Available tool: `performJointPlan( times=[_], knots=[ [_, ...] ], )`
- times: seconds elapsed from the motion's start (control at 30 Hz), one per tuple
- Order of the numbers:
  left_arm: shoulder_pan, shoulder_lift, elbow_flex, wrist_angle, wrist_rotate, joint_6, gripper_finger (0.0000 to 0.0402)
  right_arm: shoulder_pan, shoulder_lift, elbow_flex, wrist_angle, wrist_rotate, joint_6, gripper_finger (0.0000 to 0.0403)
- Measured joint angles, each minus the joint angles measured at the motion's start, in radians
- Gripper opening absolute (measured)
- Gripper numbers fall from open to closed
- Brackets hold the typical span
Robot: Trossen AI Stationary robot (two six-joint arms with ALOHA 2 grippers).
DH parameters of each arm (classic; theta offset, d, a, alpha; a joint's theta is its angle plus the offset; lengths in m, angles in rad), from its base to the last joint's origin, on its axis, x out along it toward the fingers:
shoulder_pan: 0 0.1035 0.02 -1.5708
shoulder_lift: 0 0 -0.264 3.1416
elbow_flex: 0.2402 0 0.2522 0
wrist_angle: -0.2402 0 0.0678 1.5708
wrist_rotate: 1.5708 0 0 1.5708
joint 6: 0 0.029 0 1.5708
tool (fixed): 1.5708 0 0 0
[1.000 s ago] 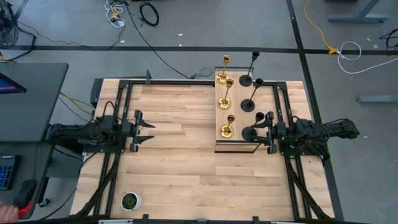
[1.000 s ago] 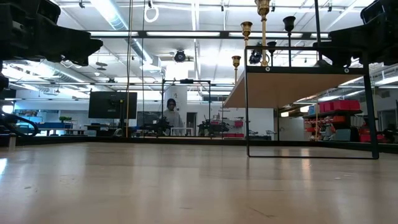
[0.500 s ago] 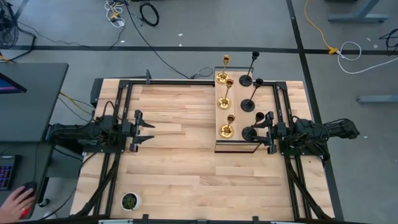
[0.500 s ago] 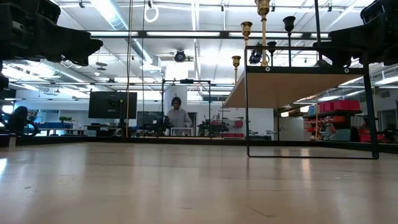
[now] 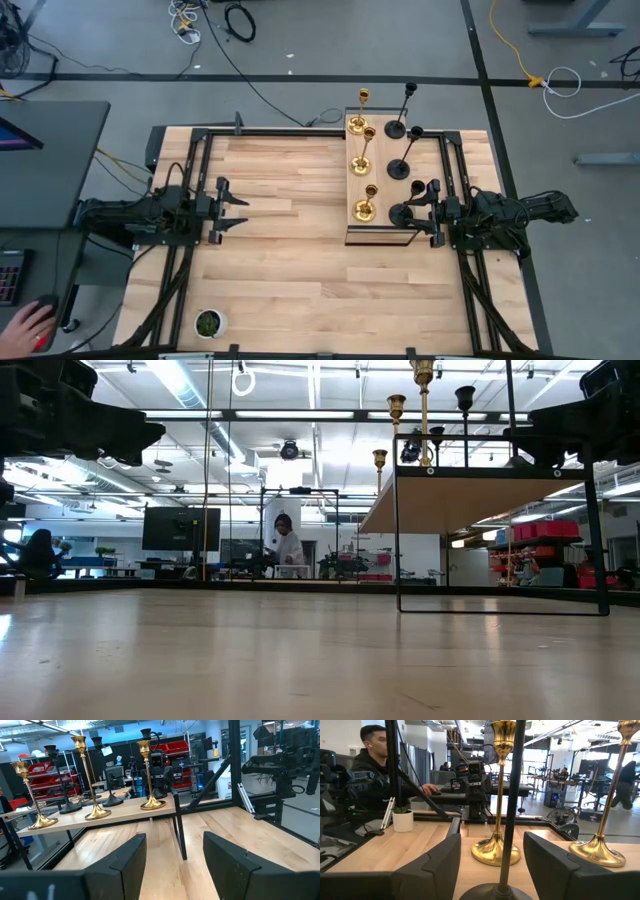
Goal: Pick & Place candle stick holders
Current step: Return to Home Position
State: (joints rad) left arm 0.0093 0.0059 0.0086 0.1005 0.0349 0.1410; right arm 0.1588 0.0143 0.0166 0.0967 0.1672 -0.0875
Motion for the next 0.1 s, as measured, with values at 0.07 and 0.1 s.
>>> performJointPlan(
  times=[0.07, 0.1],
  knots=[
    [0.0, 0.0, 0.0, 0.0, 0.0, 0.0, 0.0197, 0.0, 0.0, 0.0, 0.0, 0.0, 0.0, 0.0214],
    [0.0, 0.0, 0.0, 0.0, 0.0, 0.0, 0.0197, 0.0, 0.0, 0.0, 0.0, 0.0, 0.0, 0.0214]
  ],
)
